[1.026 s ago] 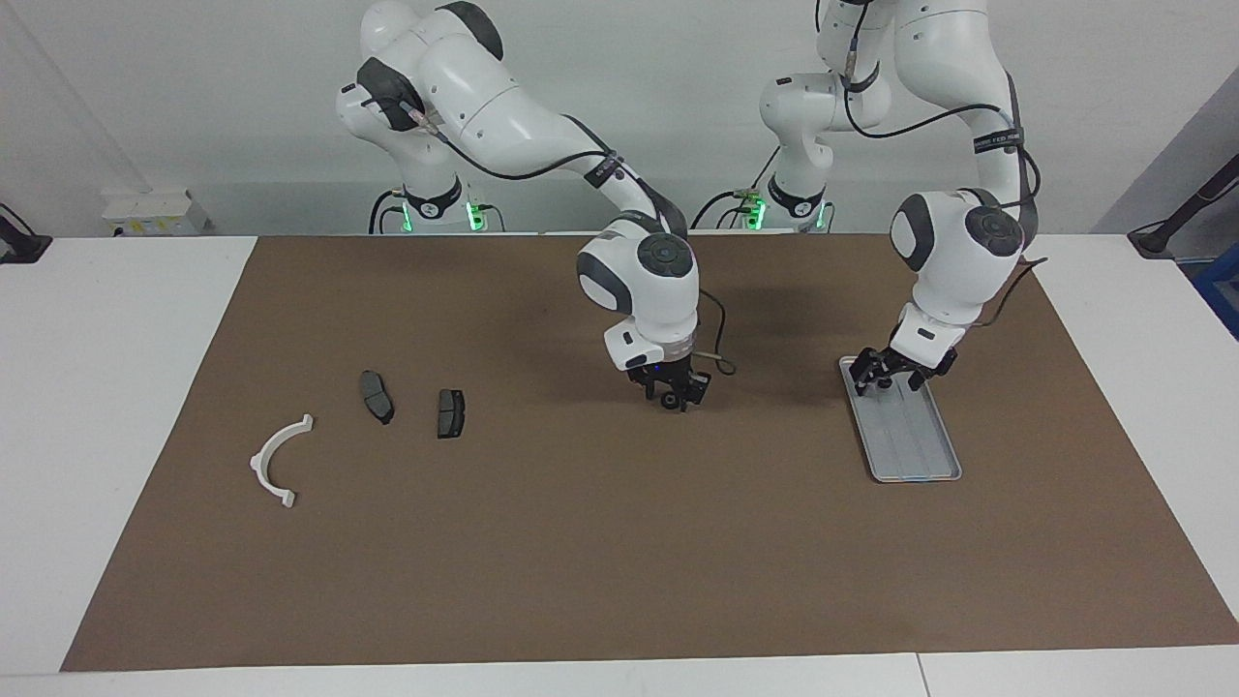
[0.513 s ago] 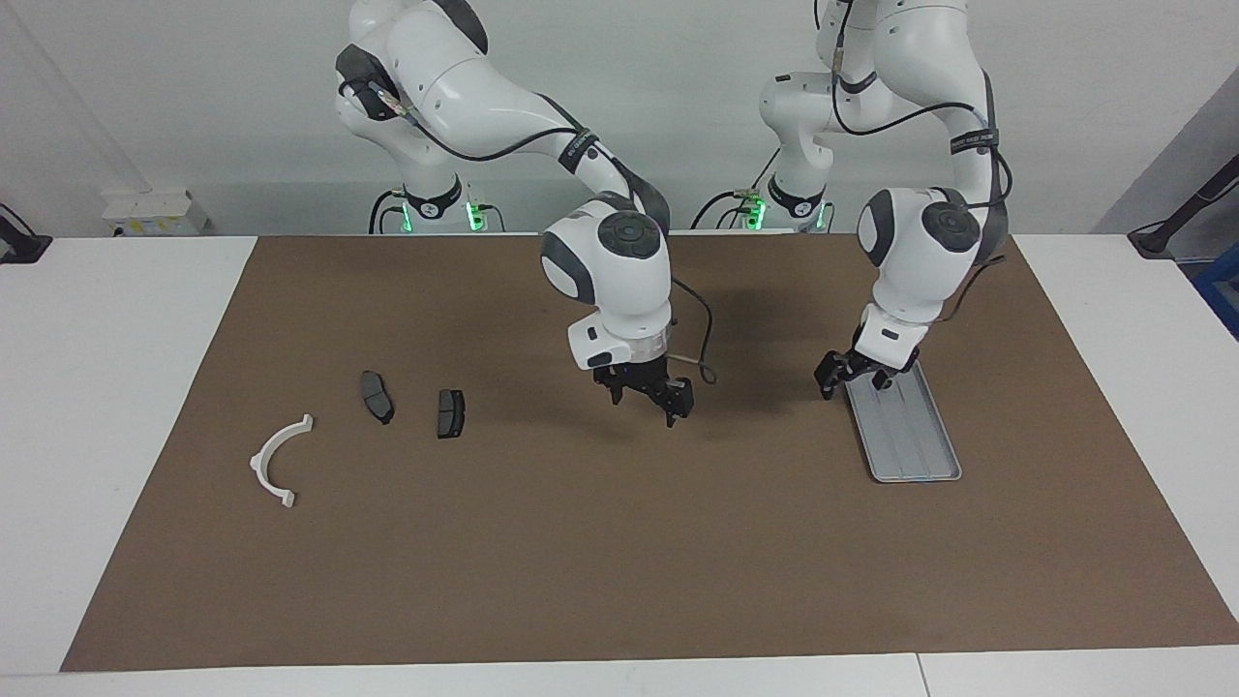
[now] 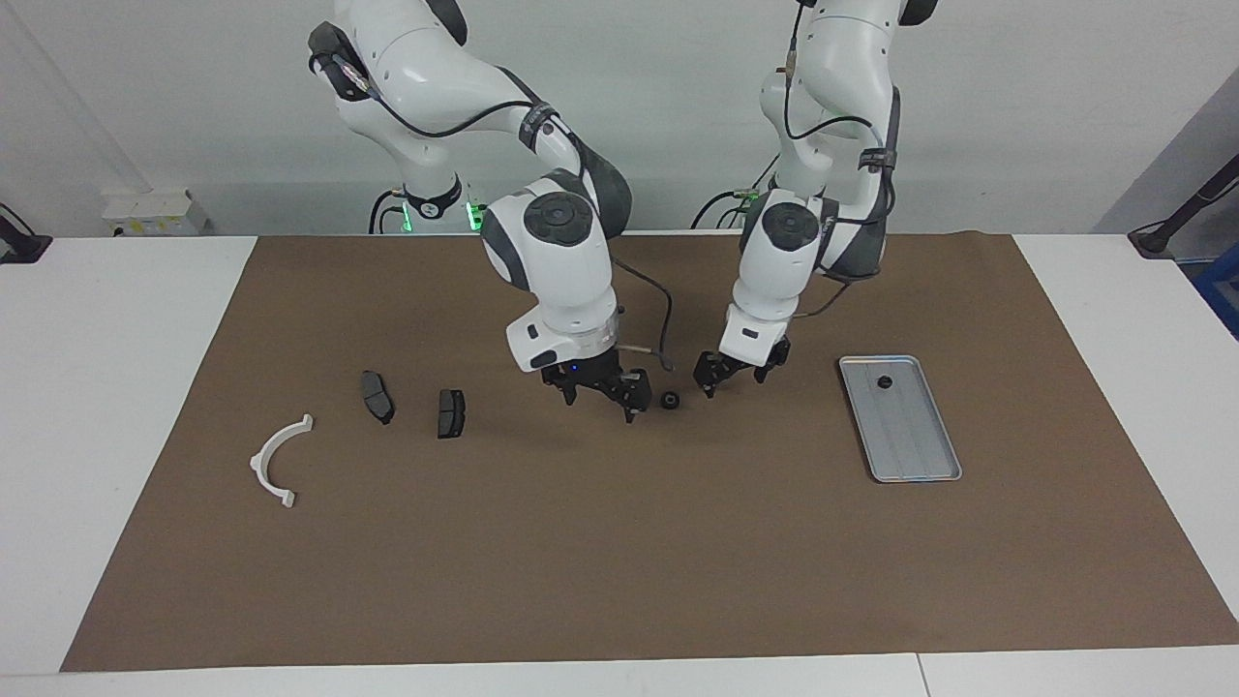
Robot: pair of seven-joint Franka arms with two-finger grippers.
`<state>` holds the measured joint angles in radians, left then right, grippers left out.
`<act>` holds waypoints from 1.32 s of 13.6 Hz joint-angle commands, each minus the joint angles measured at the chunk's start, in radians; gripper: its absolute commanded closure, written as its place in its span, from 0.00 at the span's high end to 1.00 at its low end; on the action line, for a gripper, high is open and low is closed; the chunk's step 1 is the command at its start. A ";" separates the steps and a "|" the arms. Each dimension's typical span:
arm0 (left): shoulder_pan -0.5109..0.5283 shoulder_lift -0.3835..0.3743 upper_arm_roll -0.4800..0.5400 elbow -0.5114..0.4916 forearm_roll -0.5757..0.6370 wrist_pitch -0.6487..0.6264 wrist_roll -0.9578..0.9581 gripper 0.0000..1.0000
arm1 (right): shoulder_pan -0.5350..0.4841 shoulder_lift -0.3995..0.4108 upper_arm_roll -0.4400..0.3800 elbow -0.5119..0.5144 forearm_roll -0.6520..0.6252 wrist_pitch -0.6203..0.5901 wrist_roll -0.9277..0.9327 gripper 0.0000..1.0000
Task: Pick bearing gear from pile to tray
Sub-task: 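Reach the left gripper to the second bearing while the right gripper withdraws, then grasp the second bearing with the left gripper while the right gripper rests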
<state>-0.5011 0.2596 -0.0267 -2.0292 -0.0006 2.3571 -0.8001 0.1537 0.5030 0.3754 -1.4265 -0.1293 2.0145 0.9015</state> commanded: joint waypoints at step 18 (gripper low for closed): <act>-0.143 0.201 0.021 0.185 0.080 -0.051 -0.238 0.67 | -0.201 -0.517 -0.293 -0.201 0.117 -0.351 -1.024 1.00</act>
<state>-0.6198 0.4229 -0.0198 -1.8776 0.0569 2.3377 -1.0081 -0.0370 0.0639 0.0831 -1.5625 -0.0340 1.6720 -0.1018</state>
